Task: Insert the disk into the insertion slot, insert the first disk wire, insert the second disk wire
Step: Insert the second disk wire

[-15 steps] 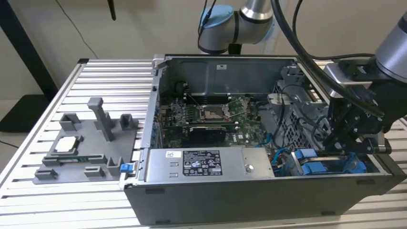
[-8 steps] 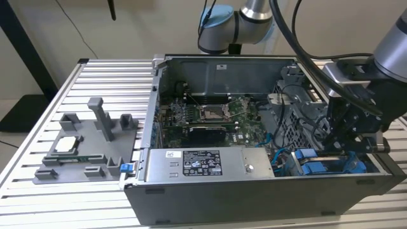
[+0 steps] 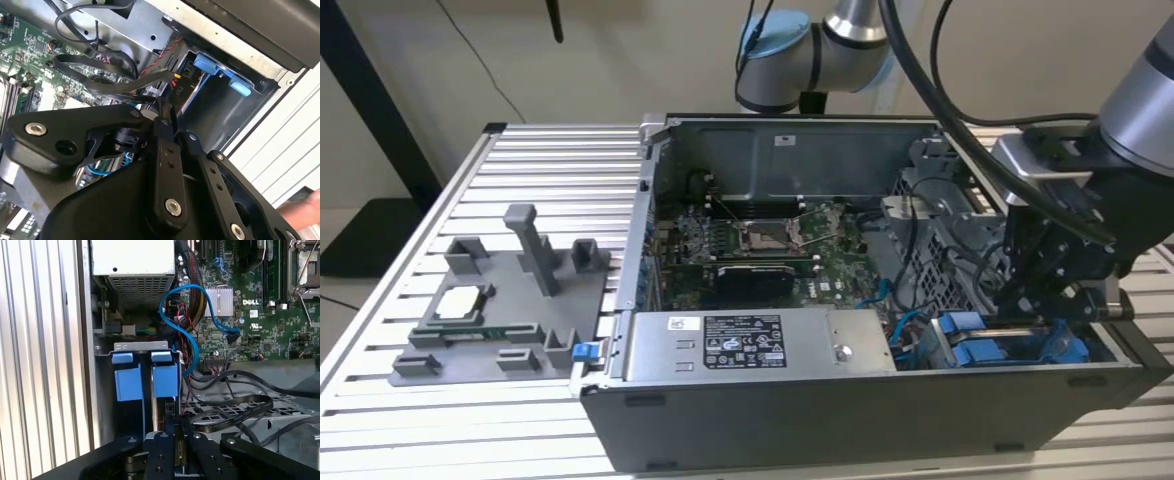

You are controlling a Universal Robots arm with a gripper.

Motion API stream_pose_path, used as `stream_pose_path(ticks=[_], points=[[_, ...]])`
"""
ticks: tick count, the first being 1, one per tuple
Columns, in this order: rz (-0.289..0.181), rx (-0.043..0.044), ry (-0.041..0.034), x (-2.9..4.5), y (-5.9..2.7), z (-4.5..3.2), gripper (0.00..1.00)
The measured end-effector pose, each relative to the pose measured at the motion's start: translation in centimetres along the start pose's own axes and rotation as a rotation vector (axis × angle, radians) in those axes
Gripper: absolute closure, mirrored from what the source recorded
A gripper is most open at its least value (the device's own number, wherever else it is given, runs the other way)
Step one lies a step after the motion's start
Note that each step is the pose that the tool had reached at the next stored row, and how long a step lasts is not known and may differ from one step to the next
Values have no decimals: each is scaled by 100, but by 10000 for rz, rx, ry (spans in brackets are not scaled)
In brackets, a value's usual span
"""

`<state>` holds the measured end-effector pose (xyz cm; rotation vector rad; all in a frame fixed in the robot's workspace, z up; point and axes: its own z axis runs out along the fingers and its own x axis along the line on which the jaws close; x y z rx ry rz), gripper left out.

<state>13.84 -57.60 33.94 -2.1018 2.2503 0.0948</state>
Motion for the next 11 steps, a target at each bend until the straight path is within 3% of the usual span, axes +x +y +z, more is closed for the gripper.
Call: stream_pose_path(ticks=[6,7,11], points=[[-3,2,-1,2,0,29,100],[-3,3,-6,2,0,26,0],[-3,0,-36,-11,1,-120,0]])
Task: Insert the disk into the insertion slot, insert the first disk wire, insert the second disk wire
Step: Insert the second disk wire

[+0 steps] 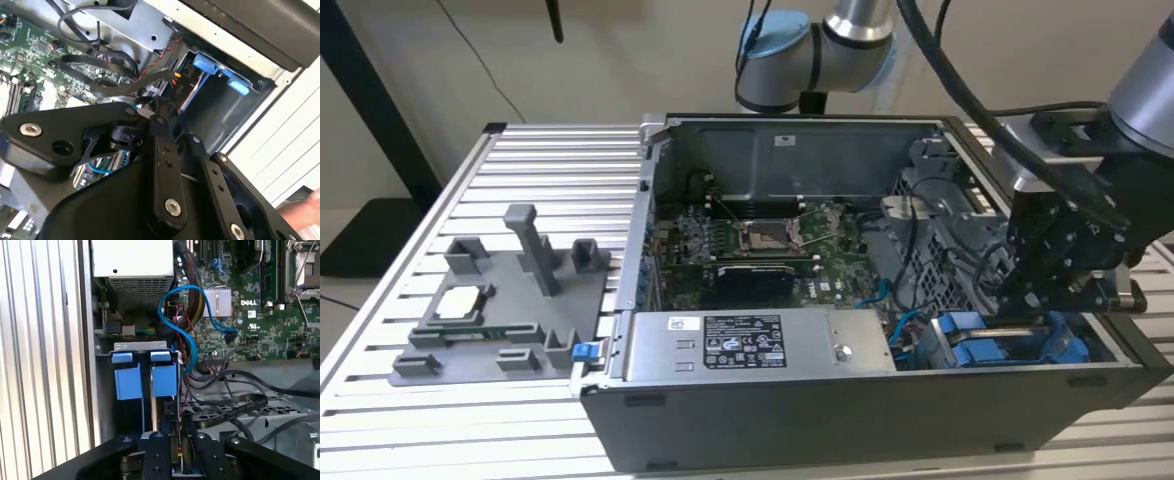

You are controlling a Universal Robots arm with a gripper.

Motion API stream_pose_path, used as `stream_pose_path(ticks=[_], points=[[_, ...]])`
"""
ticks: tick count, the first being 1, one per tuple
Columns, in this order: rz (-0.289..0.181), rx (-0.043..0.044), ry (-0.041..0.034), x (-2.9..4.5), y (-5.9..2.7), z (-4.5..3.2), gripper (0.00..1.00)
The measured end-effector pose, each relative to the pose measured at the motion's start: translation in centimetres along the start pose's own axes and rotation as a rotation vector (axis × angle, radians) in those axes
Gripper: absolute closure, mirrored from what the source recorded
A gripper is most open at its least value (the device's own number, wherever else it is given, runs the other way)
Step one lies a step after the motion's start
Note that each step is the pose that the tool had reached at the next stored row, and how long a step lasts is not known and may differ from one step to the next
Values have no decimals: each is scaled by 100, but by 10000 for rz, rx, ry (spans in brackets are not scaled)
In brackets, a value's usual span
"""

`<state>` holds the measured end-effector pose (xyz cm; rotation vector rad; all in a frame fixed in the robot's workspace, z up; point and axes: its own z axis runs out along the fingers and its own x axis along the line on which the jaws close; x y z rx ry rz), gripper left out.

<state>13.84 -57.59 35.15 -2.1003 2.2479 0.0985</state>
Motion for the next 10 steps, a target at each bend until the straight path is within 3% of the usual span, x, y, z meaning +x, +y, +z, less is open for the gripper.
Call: stream_pose_path(ticks=[8,10], points=[[0,0,-5,-32,3,-361,0],[0,0,-8,-37,3,-408,0]])
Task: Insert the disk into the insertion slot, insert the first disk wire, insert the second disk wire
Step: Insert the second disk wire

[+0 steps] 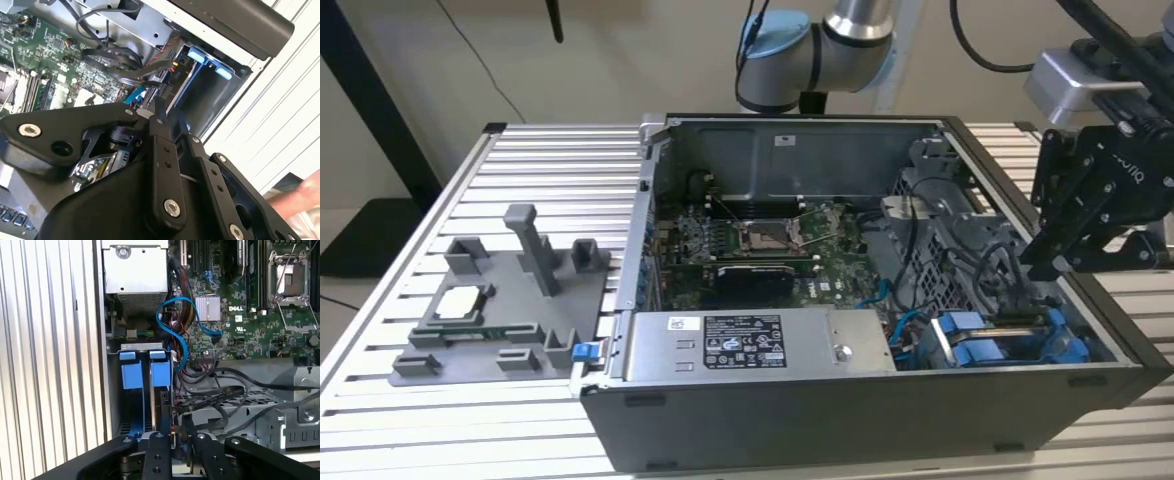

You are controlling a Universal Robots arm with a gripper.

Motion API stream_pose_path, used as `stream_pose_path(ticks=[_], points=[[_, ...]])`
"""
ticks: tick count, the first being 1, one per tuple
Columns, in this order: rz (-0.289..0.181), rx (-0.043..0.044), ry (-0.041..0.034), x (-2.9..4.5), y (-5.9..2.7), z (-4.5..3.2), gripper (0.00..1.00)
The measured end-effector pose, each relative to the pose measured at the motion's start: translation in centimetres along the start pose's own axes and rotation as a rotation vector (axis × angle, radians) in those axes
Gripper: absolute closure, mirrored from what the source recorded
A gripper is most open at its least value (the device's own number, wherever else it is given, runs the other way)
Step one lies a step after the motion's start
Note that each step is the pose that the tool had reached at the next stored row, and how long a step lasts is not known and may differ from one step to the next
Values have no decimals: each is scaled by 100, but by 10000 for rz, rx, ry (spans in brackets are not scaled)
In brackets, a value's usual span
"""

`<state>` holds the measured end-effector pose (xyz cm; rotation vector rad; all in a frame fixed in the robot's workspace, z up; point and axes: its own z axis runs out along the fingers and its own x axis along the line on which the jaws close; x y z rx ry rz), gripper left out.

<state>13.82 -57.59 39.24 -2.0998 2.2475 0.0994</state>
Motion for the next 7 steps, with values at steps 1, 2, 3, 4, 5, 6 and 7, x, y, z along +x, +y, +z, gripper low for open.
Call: stream_pose_path(ticks=[1,2,3,4,5,6,7], points=[[0,0,-1,0,0,0,0],[0,0,-2,0,0,0,0],[0,-1,-2,0,0,0,0],[0,0,0,0,0,-1,0],[0,0,0,0,0,-2,0],[-1,0,-1,0,0,-1,0],[0,0,-1,0,0,-1,0]])
